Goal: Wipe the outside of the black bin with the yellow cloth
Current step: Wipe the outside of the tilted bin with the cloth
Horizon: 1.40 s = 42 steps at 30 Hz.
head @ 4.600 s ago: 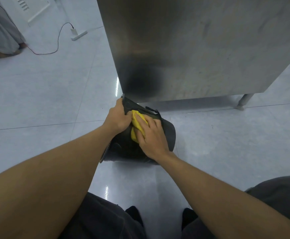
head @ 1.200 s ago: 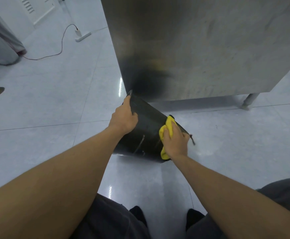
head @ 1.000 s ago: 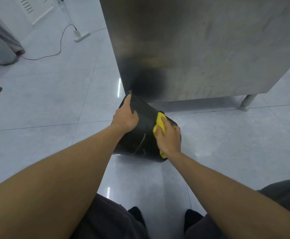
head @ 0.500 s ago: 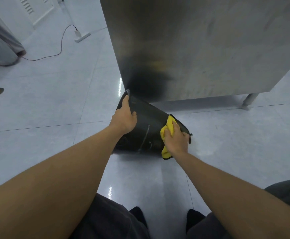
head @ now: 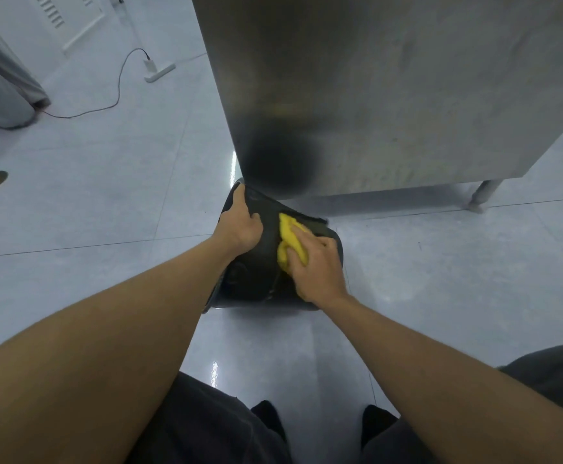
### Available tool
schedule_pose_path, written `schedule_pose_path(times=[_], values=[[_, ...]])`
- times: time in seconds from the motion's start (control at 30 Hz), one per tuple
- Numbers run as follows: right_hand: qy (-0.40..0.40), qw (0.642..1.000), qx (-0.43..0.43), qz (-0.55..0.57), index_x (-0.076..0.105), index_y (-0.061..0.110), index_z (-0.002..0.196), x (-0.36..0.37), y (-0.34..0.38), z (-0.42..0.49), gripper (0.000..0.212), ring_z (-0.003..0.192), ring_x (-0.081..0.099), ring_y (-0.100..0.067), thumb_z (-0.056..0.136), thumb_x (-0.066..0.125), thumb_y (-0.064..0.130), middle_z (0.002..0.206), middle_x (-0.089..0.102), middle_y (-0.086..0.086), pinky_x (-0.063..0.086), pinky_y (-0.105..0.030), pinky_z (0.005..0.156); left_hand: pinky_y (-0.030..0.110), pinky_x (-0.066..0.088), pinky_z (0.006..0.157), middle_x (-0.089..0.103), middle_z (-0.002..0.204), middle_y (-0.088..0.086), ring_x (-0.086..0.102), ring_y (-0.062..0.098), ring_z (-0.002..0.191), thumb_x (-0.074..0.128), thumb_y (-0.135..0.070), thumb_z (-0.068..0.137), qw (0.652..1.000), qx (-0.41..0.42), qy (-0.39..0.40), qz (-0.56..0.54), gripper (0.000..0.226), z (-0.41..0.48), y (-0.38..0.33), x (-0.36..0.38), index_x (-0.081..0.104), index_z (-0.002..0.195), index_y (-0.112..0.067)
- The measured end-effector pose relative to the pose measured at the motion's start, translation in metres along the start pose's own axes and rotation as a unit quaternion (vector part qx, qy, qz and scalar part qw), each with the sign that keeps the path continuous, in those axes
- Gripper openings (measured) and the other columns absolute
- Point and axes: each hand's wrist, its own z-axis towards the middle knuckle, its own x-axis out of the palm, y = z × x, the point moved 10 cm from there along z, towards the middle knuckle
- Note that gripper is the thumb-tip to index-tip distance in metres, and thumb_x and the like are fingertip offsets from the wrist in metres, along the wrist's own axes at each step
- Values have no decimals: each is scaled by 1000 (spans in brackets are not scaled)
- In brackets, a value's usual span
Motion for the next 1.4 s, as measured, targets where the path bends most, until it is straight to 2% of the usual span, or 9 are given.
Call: schedule_pose_path(times=[0.13, 0.2, 0.33, 0.43, 0.73, 1.0, 1.13, 1.33, 1.4], values=[[-29, 971, 239, 7, 37, 31, 152, -13, -70, -3, 50, 132, 39, -31, 102, 43, 36, 136, 55, -12, 42, -40, 101, 48, 42, 108, 39, 152, 11, 45, 38, 133, 46, -15, 101, 1000, 16, 15, -2, 67, 0, -9, 8, 9, 155, -28], [-40, 960, 278, 5, 37, 33, 151, -14, -75, -4, 50, 127, 43, -31, 102, 44, 35, 133, 56, -15, 44, -41, 99, 46, 43, 107, 40, 151, 11, 48, 36, 130, 47, -15, 100, 1000, 28, 8, 7, 68, -1, -15, 10, 8, 155, -28], [-47, 997, 58, 12, 50, 30, 144, -7, -3, 11, 51, 114, 51, -25, 94, 56, 23, 122, 63, -8, 47, -35, 96, 32, 43, 91, 51, 140, 11, 54, 24, 107, 47, -16, 99, 999, 31, -12, 12, 67, -2, -16, 7, 12, 155, -26], [-8, 996, -78, 44, 49, 30, 145, 3, 43, 10, 53, 111, 50, -19, 94, 59, 18, 126, 61, 0, 48, -31, 92, 36, 43, 98, 49, 143, 10, 51, 32, 123, 48, -20, 99, 1000, 29, -7, 2, 63, -3, -16, 6, 18, 154, -26], [-29, 990, 117, -72, 43, 24, 147, -9, -39, 7, 47, 128, 43, -30, 101, 50, 33, 140, 53, -6, 38, -38, 102, 20, 46, 55, 53, 102, 13, 57, 20, 75, 56, -5, 92, 999, -32, 9, 15, 50, -4, 8, -8, 25, 132, -9], [30, 989, -143, 25, 46, 19, 144, 26, 65, 1, 62, 121, 49, -21, 88, 73, 12, 134, 50, -2, 46, -32, 103, 41, 55, 83, 63, 109, 14, 61, 32, 94, 57, -15, 89, 999, 2, -12, 36, 50, -5, 0, -18, 40, 135, -26], [-30, 997, -67, -2, 48, 25, 143, 11, 29, 4, 51, 120, 46, -22, 95, 64, 24, 133, 52, -2, 41, -33, 103, 40, 44, 99, 48, 144, 12, 50, 36, 125, 52, -23, 96, 997, 27, 4, 74, 66, -6, 1, -10, 21, 153, -27], [-51, 962, 264, -51, 40, 30, 148, -14, -80, -16, 49, 129, 38, -34, 102, 38, 47, 144, 45, -10, 37, -47, 105, 42, 46, 103, 35, 154, 12, 49, 37, 130, 46, -18, 101, 998, 19, 41, 50, 75, -13, 1, 5, -4, 155, -29], [-67, 951, 297, -49, 42, 25, 146, -18, -80, -19, 46, 126, 41, -33, 103, 39, 42, 140, 48, -11, 40, -47, 102, 42, 43, 104, 37, 153, 11, 48, 37, 131, 46, -17, 100, 997, 31, 36, 57, 75, -13, -6, 8, -3, 156, -27]])
